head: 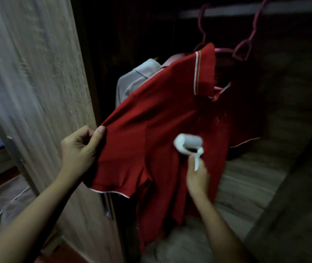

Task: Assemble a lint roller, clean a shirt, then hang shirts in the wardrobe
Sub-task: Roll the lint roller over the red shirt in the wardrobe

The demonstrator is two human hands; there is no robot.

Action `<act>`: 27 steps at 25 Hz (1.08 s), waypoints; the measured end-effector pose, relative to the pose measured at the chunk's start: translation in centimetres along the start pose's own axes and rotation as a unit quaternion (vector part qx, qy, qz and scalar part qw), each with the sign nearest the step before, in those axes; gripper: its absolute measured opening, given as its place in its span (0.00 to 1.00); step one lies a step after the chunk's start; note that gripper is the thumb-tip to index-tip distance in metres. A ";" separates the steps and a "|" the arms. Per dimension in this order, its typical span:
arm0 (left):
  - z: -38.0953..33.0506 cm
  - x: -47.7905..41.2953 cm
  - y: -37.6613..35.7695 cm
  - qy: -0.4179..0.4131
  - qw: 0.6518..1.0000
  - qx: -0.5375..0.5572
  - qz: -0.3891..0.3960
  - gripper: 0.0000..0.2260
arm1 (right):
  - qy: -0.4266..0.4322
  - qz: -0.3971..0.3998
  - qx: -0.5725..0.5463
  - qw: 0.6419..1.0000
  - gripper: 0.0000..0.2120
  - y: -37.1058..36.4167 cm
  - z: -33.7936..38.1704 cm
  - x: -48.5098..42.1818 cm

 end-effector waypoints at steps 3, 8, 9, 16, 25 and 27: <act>-0.1 0.0 -0.1 0.005 1.000 0.009 0.004 0.18 | 0.014 0.150 0.036 0.988 0.13 -1.3 -3.4 6.8; -0.1 0.1 -0.1 0.001 1.000 -0.001 -0.005 0.18 | 0.048 0.005 0.000 0.999 0.14 0.2 0.8 -0.3; -0.3 0.2 -0.1 0.002 1.000 -0.003 -0.007 0.18 | 0.059 -0.036 -0.012 0.998 0.16 1.0 2.7 -2.9; -0.6 0.1 0.1 0.000 1.000 -0.021 -0.017 0.23 | 0.005 -0.047 0.009 0.999 0.20 0.6 1.1 -5.2; -6.0 -0.4 -0.9 -0.175 0.975 -0.108 0.079 0.17 | -0.032 0.019 0.012 0.999 0.18 0.9 -1.3 -1.0; -7.0 -1.2 -1.1 -0.147 0.980 -0.111 0.070 0.13 | -0.003 -0.020 -0.040 0.999 0.19 2.1 2.4 -4.6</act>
Point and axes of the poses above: each hand's wrist, its own x-axis away from the middle knuckle, its own y-axis out of the back of the hand, z = x × y, the point moved 2 cm from there along -x, towards the middle knuckle, and after that the axes turned 14 degrees about -z, right-handed, at the moved point
